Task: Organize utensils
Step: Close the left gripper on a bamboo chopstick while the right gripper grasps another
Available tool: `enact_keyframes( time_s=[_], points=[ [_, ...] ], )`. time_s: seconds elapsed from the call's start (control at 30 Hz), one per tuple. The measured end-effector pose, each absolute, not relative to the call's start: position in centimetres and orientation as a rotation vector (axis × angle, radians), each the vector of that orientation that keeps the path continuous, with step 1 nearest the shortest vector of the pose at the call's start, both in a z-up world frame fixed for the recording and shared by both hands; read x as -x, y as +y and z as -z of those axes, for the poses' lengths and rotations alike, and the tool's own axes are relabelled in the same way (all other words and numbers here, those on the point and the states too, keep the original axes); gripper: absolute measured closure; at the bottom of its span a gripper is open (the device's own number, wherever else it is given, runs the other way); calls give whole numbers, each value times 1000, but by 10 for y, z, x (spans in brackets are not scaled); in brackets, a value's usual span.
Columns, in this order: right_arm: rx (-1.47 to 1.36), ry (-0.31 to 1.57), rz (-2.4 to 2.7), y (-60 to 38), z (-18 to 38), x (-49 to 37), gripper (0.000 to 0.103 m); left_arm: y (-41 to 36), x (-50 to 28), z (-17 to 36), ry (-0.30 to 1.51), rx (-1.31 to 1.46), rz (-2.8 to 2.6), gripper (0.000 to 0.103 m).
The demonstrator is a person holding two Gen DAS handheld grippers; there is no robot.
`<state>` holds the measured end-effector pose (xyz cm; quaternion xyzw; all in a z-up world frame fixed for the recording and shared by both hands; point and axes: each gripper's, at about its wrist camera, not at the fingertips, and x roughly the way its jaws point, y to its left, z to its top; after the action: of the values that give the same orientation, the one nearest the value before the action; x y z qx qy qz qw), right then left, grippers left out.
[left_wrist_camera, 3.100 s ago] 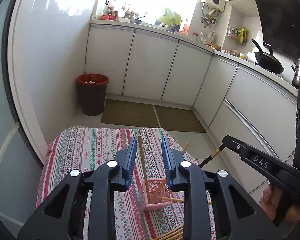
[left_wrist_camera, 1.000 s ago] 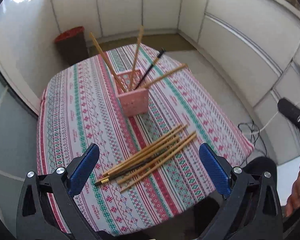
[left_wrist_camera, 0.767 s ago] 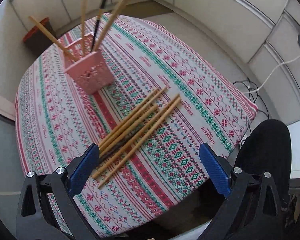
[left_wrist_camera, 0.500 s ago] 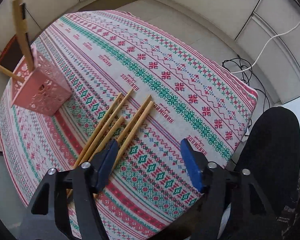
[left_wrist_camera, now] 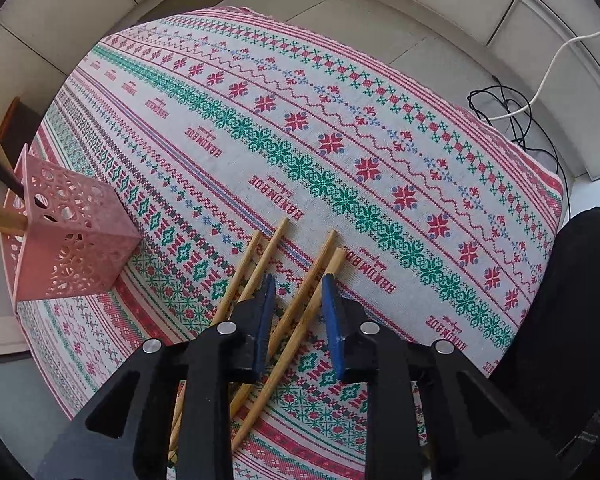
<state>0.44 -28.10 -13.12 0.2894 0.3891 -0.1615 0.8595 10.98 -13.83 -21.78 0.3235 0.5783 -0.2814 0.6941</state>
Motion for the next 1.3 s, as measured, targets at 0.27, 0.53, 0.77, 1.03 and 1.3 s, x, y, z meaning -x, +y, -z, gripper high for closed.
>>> enact_keyframes(
  time_s=[0.27,0.53,0.77,1.03,1.3],
  points=[
    [-617,840,349,-284,139,-7,7,-139,-104,231,1306,-777,701,81],
    [-634,852,350,-288,142,-8,7,-143,-118,222,1279,-782,690,78],
    [-636,862,350,-288,145,-10,7,-144,-106,223,1251,-788,722,77],
    [-644,878,346,-288,150,-12,7,-134,-122,220,1245,-809,690,78],
    [-667,895,353,-291,155,-13,7,-143,-103,224,1260,-825,741,77]
  ],
)
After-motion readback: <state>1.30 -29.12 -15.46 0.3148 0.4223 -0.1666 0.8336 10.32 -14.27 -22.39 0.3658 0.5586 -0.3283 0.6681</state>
